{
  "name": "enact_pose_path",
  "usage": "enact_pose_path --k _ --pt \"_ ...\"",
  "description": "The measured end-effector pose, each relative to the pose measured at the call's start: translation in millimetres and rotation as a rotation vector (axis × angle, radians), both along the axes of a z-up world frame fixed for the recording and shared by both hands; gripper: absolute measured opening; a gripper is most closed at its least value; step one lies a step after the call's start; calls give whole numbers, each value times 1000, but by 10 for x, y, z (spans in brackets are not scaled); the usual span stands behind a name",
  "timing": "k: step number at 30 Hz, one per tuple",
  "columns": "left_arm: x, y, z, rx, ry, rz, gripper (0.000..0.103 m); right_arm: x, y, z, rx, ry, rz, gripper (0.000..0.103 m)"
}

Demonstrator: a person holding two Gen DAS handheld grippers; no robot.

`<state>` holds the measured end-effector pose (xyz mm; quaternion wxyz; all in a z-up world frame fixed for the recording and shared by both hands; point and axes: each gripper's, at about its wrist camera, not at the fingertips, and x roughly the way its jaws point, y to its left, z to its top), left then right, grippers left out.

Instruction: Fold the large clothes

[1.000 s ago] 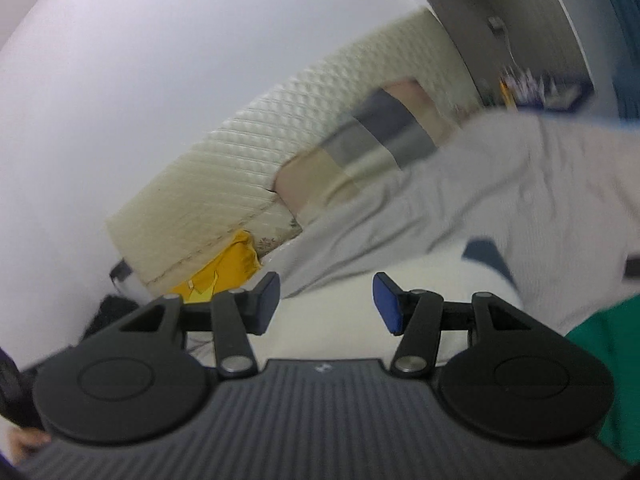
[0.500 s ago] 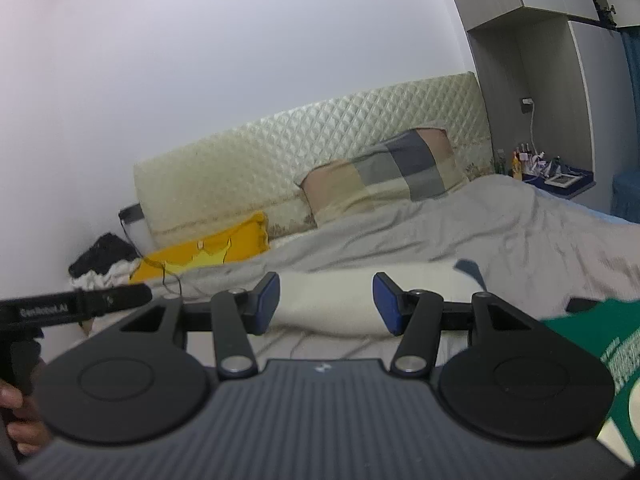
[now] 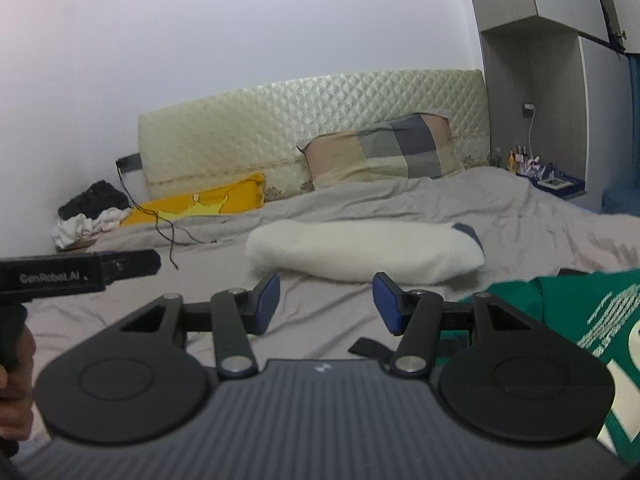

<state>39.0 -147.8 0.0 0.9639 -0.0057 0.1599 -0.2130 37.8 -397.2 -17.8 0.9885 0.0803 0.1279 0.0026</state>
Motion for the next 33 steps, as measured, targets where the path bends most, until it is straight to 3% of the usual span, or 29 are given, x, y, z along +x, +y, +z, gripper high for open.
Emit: enact_pose_path --k 5,12,17,18,19,20,24,33 --pt "-26 4 -92 26 -6 -3 69 22 16 -193 -21 19 -31 55" --pt "81 61 -155 -2 38 -6 69 47 32 -320 -28 24 -52 55" --pt "146 101 -229 8 58 -2 79 55 103 -365 -64 21 -61 55" --pt "165 117 -248 6 58 -1 86 54 106 -370 -65 25 -66 57" --pt "183 129 -259 0 60 2 90 54 104 -369 -67 26 -69 67" --pt "209 140 -278 -1 66 4 96 50 105 -365 -68 24 -73 84" --pt "281 123 -366 27 97 10 100 39 113 -366 -89 7 -101 103" --pt "242 84 -419 41 101 49 102 31 7 -391 -39 1 -109 103"
